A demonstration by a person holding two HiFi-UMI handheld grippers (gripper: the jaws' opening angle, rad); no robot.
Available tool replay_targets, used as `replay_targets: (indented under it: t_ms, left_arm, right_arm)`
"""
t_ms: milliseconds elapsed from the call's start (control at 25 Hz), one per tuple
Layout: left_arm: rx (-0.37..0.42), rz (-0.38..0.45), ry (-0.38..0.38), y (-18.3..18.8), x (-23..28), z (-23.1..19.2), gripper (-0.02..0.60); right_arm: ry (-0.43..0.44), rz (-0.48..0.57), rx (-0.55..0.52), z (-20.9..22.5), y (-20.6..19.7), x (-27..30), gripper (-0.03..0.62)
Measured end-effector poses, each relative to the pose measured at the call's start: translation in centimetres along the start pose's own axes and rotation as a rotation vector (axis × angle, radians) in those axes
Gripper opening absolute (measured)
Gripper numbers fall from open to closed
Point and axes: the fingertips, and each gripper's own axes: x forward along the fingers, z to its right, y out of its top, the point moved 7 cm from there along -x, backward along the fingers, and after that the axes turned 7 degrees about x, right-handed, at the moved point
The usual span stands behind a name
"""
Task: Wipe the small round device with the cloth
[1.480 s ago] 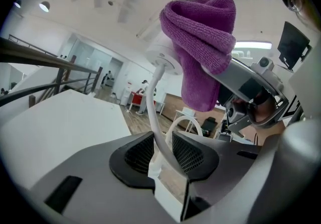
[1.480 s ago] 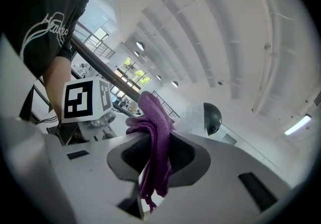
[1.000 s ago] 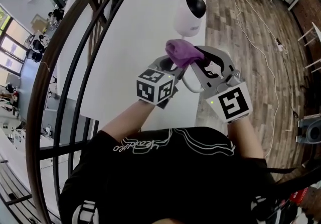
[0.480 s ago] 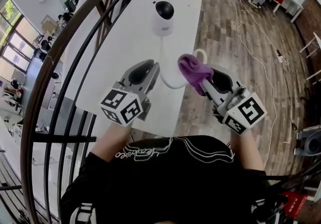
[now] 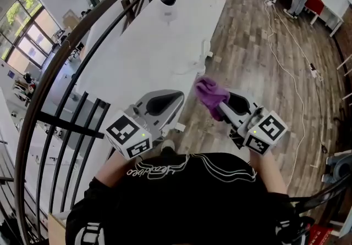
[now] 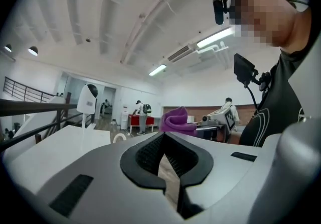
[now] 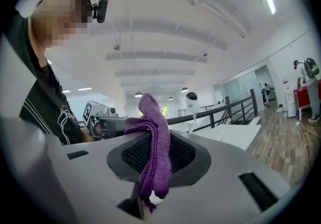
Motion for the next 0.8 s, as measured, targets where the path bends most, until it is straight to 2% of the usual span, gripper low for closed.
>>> replay_targets:
  t_ms: [200,400,800]
  left_arm:
    - [-0.026,-0.013,0.029,-0.7,-0.8,6.2,0.009]
    - [-0.019,-0.029,0.056,-0.8,-2.3,11.7,0.009]
    - [-0.009,-0.017,0.094,0.6,-4.3,15.3,0.009]
  right_arm:
    - [0.035,-0.028,0.039,-2.4,-1.9,-5.1,0.072]
    - [0.060,-0.019,0.062,-5.2,-2.9,-8.9,0.072]
    - [0.089,0.007,0.077,-8.4,-2.6,-11.8,0.072]
